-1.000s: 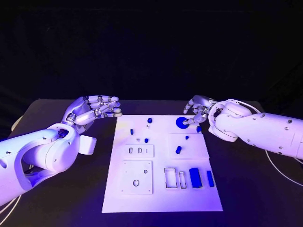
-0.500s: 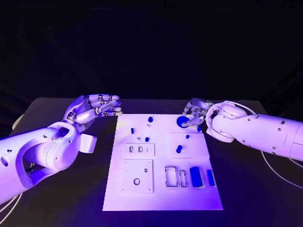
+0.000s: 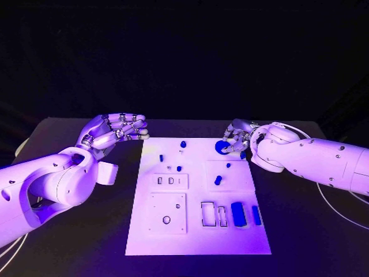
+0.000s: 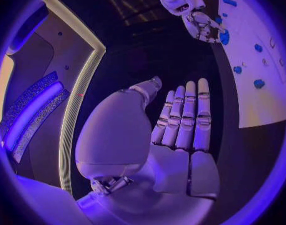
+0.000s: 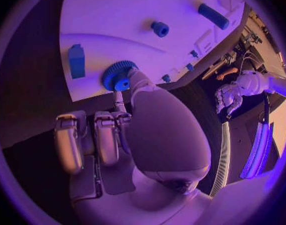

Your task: Assemble the parts on the task board

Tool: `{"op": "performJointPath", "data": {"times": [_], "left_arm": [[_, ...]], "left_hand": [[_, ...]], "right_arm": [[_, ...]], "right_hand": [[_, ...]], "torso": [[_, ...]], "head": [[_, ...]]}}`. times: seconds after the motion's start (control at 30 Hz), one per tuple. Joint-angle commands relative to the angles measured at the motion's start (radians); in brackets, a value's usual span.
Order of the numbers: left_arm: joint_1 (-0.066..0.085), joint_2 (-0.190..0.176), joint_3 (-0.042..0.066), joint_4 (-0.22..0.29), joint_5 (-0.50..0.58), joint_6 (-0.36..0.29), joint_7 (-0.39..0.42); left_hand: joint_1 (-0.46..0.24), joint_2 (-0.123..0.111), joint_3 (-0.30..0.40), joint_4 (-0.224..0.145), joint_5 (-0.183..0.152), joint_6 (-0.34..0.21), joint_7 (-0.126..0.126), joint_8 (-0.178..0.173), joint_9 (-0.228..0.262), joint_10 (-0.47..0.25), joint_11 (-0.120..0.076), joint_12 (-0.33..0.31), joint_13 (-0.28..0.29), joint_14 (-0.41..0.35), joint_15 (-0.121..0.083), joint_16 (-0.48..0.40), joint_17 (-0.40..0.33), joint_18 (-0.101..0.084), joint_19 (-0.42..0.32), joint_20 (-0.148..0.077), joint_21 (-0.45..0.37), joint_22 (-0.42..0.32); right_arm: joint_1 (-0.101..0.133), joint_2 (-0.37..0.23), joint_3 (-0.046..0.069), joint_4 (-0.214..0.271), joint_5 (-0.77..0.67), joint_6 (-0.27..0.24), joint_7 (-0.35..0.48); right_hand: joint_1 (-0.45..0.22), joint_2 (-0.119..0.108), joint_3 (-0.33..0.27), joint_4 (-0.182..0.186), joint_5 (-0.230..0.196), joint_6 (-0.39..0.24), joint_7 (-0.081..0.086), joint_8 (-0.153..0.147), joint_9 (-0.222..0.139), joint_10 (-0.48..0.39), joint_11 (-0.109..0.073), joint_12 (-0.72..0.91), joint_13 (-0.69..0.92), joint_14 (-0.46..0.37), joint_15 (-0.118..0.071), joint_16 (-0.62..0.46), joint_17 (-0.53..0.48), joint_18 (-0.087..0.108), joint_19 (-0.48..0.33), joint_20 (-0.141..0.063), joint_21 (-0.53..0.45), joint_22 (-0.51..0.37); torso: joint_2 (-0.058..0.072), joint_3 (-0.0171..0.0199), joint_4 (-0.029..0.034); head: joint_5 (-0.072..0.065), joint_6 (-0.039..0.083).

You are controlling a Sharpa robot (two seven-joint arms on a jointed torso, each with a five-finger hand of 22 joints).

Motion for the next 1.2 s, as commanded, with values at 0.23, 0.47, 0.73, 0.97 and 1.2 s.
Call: {"op": "performJointPath", "data": {"times": [0.23,0.47,0.73,0.97,1.2], "left_arm": [[0.001,0.001,0.001,0.001,0.005,0.019,0.005],[0.001,0.001,0.001,0.001,0.005,0.019,0.005],[0.001,0.001,0.001,0.001,0.005,0.02,0.005],[0.001,0.002,0.001,0.0,0.005,0.02,0.005],[0.001,0.005,0.001,0.001,0.005,0.021,0.005]], "left_hand": [[-0.006,-0.001,0.007,0.0,0.003,0.001,0.008,-0.006,-0.001,0.006,0.004,-0.004,0.0,-0.005,0.001,-0.003,0.001,0.003,-0.008,0.002,-0.002,-0.001],[-0.006,-0.001,0.007,0.0,0.003,0.001,0.008,-0.006,-0.001,0.006,0.004,-0.004,0.0,-0.005,0.001,-0.003,0.001,0.003,-0.008,0.002,-0.002,-0.001],[-0.006,-0.001,0.007,0.0,0.003,0.001,0.008,-0.006,-0.001,0.006,0.004,-0.004,0.0,-0.005,0.001,-0.003,0.001,0.003,-0.008,0.002,-0.002,-0.001],[-0.01,0.0,0.012,-0.002,0.003,0.001,0.007,-0.006,-0.001,0.007,0.004,-0.006,0.0,-0.005,0.001,-0.005,0.005,0.003,-0.008,0.002,-0.001,-0.002],[-0.01,0.0,0.012,-0.002,0.003,0.001,0.007,-0.006,-0.001,0.007,0.004,-0.006,0.0,-0.005,0.001,-0.005,0.005,0.003,-0.008,0.002,-0.001,-0.002]], "right_arm": [[-0.007,0.006,-0.003,-0.012,-0.003,0.034,-0.002],[-0.01,0.005,-0.004,0.005,-0.041,-0.013,0.004],[-0.012,-0.015,-0.003,0.092,-0.17,-0.147,0.006],[-0.003,-0.006,-0.002,0.194,-0.324,-0.197,-0.027],[-0.003,0.055,-0.004,0.199,-0.415,-0.206,-0.049]], "right_hand": [[0.004,0.02,0.034,-0.003,0.015,0.02,-0.004,-0.003,-0.009,0.106,-0.003,0.004,0.263,0.104,-0.002,0.003,0.263,-0.006,0.105,0.001,0.004,0.263],[0.018,0.022,0.082,-0.009,0.039,0.062,-0.017,0.001,-0.015,0.106,-0.015,0.004,0.263,0.104,-0.013,0.003,0.263,-0.006,0.105,-0.008,0.004,0.263],[0.031,0.011,0.145,-0.017,0.044,0.101,-0.032,0.006,-0.016,0.106,-0.029,0.004,0.263,0.104,-0.026,0.003,0.263,-0.006,0.105,-0.021,0.004,0.263],[0.024,0.002,0.158,-0.014,0.037,0.107,-0.033,0.006,-0.016,0.106,-0.03,0.004,0.263,0.104,-0.028,0.003,0.263,-0.006,0.105,-0.023,0.004,0.263],[0.021,-0.001,0.163,-0.013,0.033,0.107,-0.034,0.005,-0.017,0.106,-0.031,0.004,0.263,0.104,-0.028,0.003,0.263,-0.006,0.105,-0.024,0.004,0.263]], "torso": [[0.0,-0.0003,-0.0005],[-0.001,-0.0005,-0.0002],[-0.002,-0.001,-0.0007],[-0.002,-0.0013,-0.0004],[-0.002,-0.0013,0.0027]], "head": [[0.0,-0.003],[-0.001,-0.002],[0.001,0.001],[0.001,0.005],[0.004,0.008]]}}
